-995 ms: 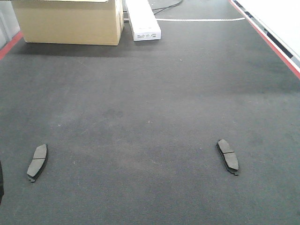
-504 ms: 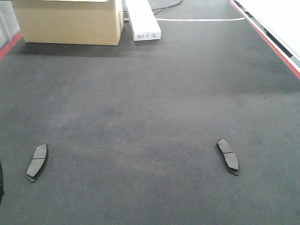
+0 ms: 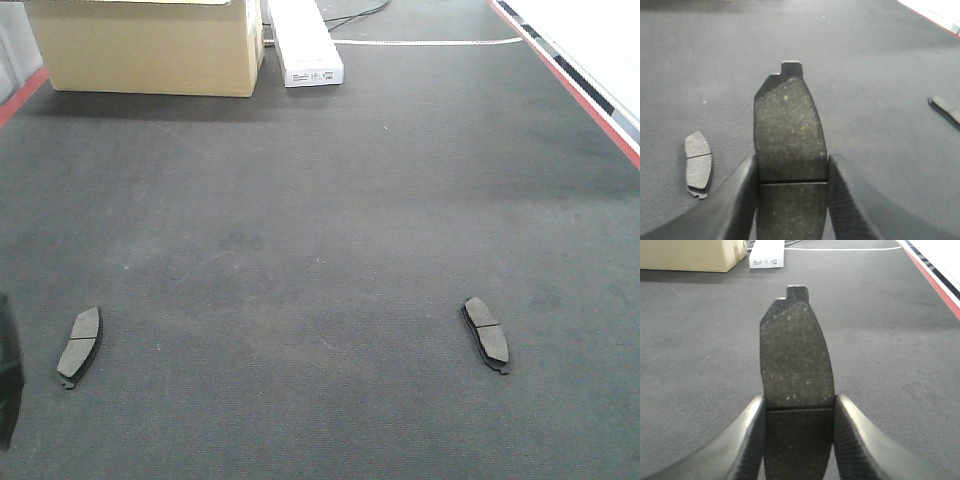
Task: Move and align brake pads A on conveyor
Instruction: 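Lower the left gripper with its pad toward the belt, then open the left gripper to release the pad onto the belt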
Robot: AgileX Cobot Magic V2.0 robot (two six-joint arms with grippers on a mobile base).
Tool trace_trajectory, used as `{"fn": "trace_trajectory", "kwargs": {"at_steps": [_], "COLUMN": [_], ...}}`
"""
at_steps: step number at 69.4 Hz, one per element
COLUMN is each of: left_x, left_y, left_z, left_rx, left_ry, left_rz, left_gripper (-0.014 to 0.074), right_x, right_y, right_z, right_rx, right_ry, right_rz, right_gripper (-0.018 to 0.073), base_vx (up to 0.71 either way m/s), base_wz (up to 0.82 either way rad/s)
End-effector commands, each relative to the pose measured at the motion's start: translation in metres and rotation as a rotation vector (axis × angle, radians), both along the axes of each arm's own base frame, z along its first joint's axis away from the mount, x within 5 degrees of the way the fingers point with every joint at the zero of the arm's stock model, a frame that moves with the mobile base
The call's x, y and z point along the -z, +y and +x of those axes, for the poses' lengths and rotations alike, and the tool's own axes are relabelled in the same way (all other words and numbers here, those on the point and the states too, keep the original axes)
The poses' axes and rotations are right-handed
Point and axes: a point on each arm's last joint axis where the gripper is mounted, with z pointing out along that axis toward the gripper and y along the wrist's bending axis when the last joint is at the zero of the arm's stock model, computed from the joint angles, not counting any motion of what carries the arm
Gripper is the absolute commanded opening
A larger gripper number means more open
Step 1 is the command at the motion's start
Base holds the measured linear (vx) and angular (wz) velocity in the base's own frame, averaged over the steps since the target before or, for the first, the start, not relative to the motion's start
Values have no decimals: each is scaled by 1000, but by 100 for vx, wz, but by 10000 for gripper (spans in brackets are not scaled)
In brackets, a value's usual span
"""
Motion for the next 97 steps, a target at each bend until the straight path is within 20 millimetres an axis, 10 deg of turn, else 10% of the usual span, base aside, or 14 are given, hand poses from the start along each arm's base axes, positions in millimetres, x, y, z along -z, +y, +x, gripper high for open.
{"fn": "trace_trajectory", "kwargs": {"at_steps": [1,23,45,71,97], "left_x": [-30,-25,33,92,100], "left_y": [-13,-62,-99,-119,-122], "left_z": [25,125,194,229,234], "left_rx": [8,-9,-24,-59,-80], "left_ry": [-68,165,375,545,593], "left_rz": [-30,48,82,85,71], "left_gripper": [-3,6,14,113,502], "right_x": [-18,-18,-18,-18,-18], "right_y": [-1,-1,-1,-1,-1], "right_z": [3,3,3,3,3], "right_rx": [13,13,13,13,13], "right_ry": [-116,-116,-116,-116,-116], "right_rz": [5,5,5,5,5], "right_gripper": [-4,-4,-4,-4,-4], "base_vx": [0,0,0,0,0], "base_wz": [0,0,0,0,0]}}
